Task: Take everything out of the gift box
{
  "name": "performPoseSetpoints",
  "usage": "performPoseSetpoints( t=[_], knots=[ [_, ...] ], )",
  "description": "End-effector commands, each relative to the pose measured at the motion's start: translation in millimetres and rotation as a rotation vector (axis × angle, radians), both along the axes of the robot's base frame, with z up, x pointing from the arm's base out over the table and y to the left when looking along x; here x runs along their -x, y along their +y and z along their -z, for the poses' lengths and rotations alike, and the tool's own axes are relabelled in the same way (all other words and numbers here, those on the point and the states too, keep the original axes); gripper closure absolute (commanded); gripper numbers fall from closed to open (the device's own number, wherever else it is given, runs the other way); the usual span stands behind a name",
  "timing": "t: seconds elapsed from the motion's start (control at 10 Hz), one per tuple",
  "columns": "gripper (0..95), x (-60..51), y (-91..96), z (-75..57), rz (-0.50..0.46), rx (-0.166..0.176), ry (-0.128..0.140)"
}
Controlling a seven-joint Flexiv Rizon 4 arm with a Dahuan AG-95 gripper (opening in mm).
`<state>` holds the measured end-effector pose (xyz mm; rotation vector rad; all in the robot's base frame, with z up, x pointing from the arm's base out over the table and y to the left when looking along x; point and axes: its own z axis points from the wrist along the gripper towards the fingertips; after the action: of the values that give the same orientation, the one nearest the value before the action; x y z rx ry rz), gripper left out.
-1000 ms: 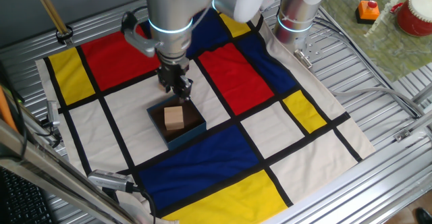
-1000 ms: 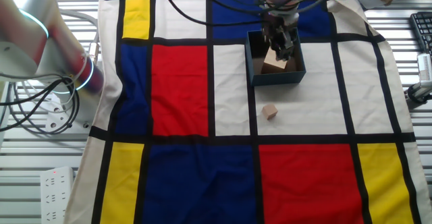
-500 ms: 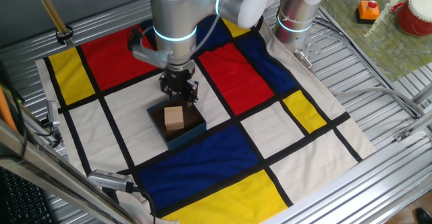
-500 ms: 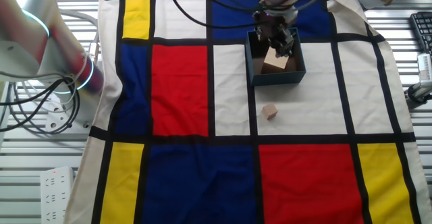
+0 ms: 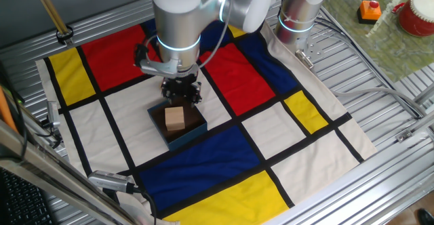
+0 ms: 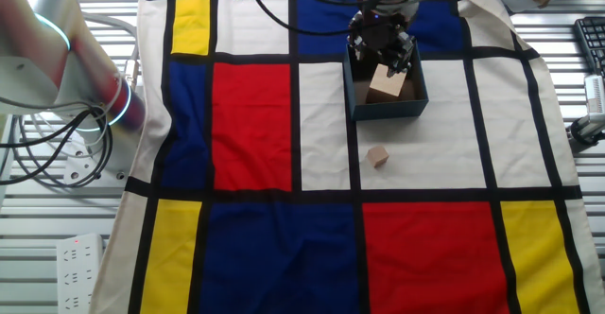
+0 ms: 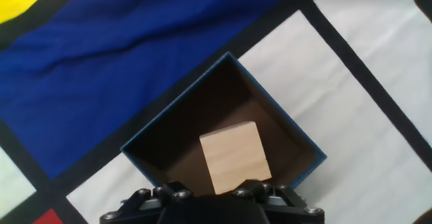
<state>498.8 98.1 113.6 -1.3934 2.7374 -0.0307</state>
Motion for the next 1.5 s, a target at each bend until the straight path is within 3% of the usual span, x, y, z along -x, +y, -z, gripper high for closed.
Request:
performPoseSetpoints(
  t=[0.1,0.6,0.9,1.1,1.2,1.3,1.4,1.5],
  knots=[
    [19.0,-0.1,-0.3,0.4,-0.023,0.006,-0.003],
    [19.0,-0.1,-0.3,0.4,-0.047,0.017,-0.003],
    [19.0,-0.1,-0.3,0.4,-0.034,0.021,0.061],
    [19.0,-0.1,-0.3,0.4,-0.009,-0.017,0.121],
    [19.0,-0.1,-0.3,0.4,-0.006,-0.008,0.140],
    [38.0,-0.1,-0.3,0.4,0.024,-0.015,0.137],
    [38.0,-0.1,-0.3,0.4,0.047,-0.029,0.109],
    [38.0,-0.1,-0.3,0.4,0.039,0.001,0.111]
  ],
)
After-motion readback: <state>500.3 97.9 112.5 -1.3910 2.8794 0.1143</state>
